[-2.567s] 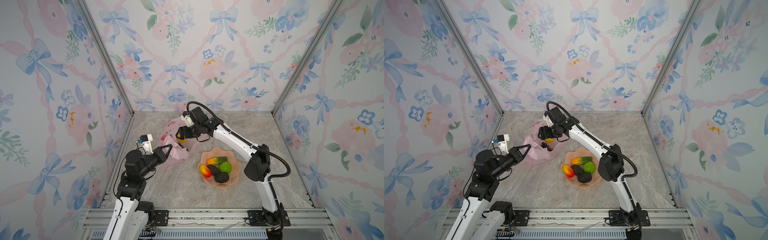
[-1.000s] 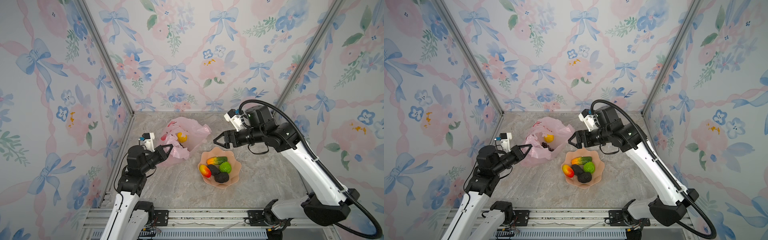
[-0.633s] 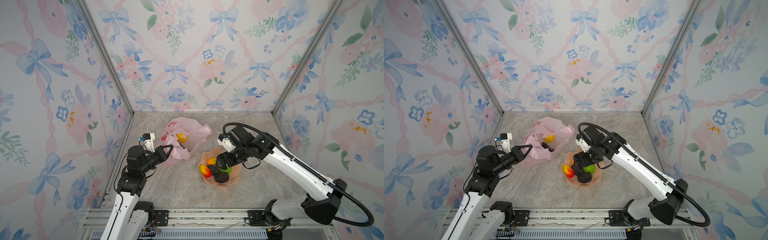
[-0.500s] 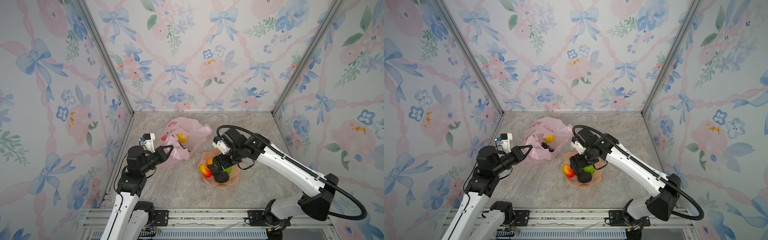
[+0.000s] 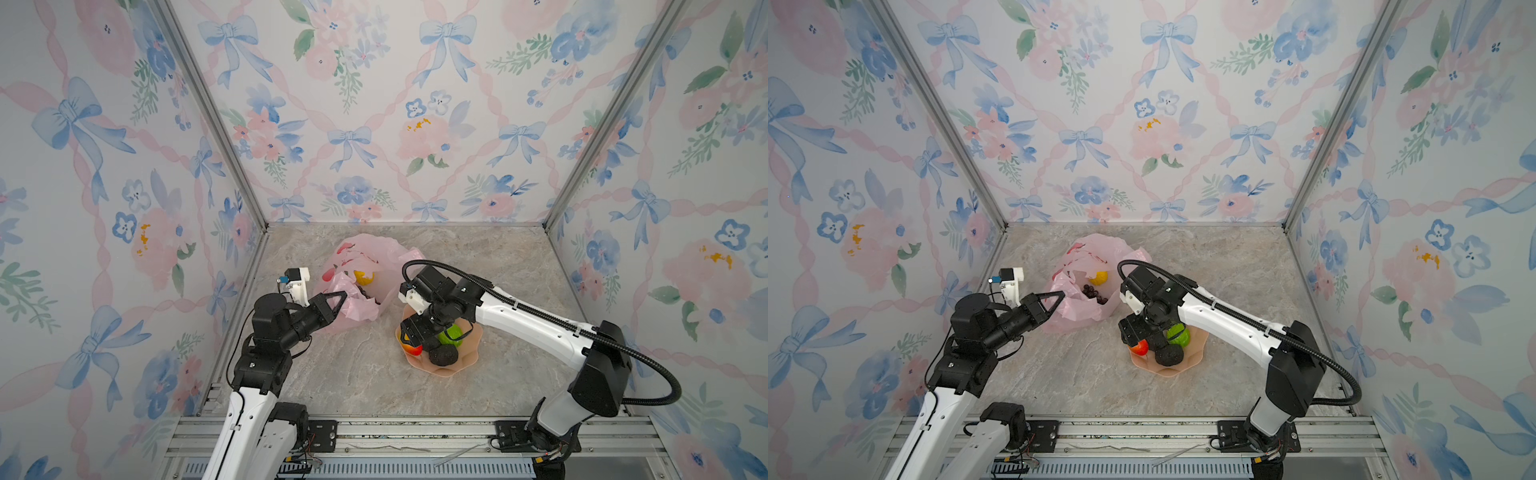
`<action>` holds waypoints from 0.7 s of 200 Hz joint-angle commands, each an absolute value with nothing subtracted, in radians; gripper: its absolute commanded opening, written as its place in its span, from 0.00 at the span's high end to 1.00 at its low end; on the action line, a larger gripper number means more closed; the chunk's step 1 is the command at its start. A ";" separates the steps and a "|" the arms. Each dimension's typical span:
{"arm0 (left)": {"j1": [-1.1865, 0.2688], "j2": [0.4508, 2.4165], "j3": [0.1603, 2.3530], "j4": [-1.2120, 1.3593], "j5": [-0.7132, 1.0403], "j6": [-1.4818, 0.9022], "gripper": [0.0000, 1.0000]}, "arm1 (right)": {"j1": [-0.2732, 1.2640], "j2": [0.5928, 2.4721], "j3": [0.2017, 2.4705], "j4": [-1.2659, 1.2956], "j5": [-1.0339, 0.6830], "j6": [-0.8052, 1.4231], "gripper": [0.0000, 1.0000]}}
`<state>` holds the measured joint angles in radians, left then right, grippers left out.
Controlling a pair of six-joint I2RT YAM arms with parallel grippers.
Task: Place the fruits into the plastic bag
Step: 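Lower the open right gripper onto the red-yellow mango in the bowl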
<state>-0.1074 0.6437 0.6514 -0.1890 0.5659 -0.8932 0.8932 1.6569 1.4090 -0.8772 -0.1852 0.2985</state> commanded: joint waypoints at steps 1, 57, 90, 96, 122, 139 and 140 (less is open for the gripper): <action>-0.100 0.629 0.661 -0.199 0.581 -0.876 1.00 | 0.902 1.702 1.390 -0.833 -0.169 0.297 0.20; -0.099 0.620 0.659 -0.198 0.581 -0.881 1.00 | 0.902 1.777 1.382 -0.814 -0.151 0.285 0.30; -0.099 0.621 0.661 -0.198 0.581 -0.882 1.00 | 0.902 1.800 1.381 -0.805 -0.147 0.285 0.33; -0.099 0.620 0.661 -0.198 0.581 -0.882 1.00 | 0.902 1.804 1.382 -0.803 -0.148 0.285 0.33; -0.100 0.620 0.660 -0.200 0.580 -0.884 1.00 | 0.902 1.817 1.382 -0.801 -0.146 0.284 0.34; -0.099 0.620 0.659 -0.200 0.580 -0.884 1.00 | 0.903 1.822 1.378 -0.800 -0.143 0.282 0.35; -0.100 0.620 0.659 -0.200 0.580 -0.884 1.00 | 0.903 1.822 1.378 -0.800 -0.143 0.282 0.35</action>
